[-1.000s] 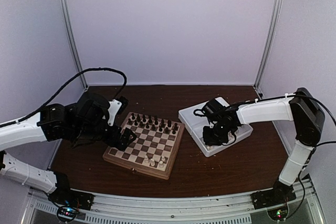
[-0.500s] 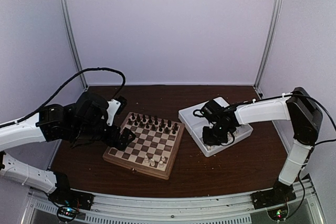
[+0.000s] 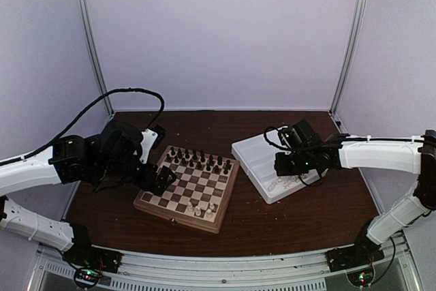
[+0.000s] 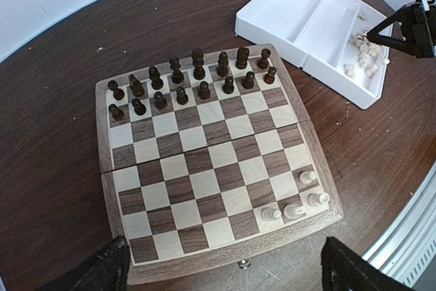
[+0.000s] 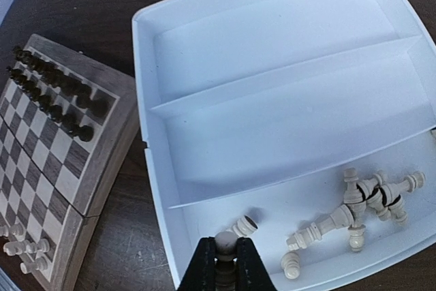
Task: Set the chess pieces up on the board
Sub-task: Pick up the chess piece from the storage box.
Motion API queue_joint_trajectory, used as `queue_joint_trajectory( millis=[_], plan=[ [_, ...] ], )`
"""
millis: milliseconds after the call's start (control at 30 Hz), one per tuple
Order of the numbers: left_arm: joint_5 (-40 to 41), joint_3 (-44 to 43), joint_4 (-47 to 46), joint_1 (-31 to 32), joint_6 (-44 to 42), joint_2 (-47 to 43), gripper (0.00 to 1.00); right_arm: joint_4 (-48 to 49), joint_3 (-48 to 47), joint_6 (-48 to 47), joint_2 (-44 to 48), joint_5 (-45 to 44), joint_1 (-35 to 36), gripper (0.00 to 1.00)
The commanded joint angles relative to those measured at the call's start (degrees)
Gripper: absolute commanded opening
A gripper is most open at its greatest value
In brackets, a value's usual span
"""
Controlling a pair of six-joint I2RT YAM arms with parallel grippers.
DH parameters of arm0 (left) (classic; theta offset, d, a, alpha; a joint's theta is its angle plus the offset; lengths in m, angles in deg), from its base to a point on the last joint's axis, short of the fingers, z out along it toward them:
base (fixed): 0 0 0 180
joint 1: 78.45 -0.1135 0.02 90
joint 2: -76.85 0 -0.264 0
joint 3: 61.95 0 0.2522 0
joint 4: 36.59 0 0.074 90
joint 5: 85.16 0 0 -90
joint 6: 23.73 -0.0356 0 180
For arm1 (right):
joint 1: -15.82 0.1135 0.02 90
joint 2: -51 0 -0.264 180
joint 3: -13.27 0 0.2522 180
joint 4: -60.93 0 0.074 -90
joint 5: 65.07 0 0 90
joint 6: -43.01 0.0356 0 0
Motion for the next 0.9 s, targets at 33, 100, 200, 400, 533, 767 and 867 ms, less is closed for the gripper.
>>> queue_joint_trajectory(
  millis=[33,100,200,400,533,767,867],
  plan=[
    [-3.1,0.1,-5.7,-1.9,0.9,0.4,0.97,13.6,5.7,-7.1,6.1,2.6,-0.2,0.10],
    [-6.2,1.0,-7.0,-3.5,2.1,0.4,0.97,14.2,6.7,-7.7,7.1,0.2,-0.2,0.10],
    [-8.4,2.1,-9.3,-4.0,2.3,0.1,0.96,15.1,7.5,-9.1,7.7,-0.2,-0.2,0.09],
    [-15.5,4.5,-18.7,-4.1,1.9,1.6,0.94,27.0,11.5,-10.0,10.9,11.2,-0.2,0.09],
    [-21.4,4.9,-25.9,-4.1,2.2,4.9,0.88,33.3,11.5,-7.7,11.3,21.1,-0.2,0.10],
    [-31.9,3.7,-44.9,-4.0,4.9,15.6,0.73,42.4,11.0,-0.3,12.0,29.3,0.0,0.12],
    [-34.0,0.8,-48.5,-3.4,5.5,20.7,0.67,45.1,11.0,2.7,12.7,29.6,0.1,0.12]
  ],
)
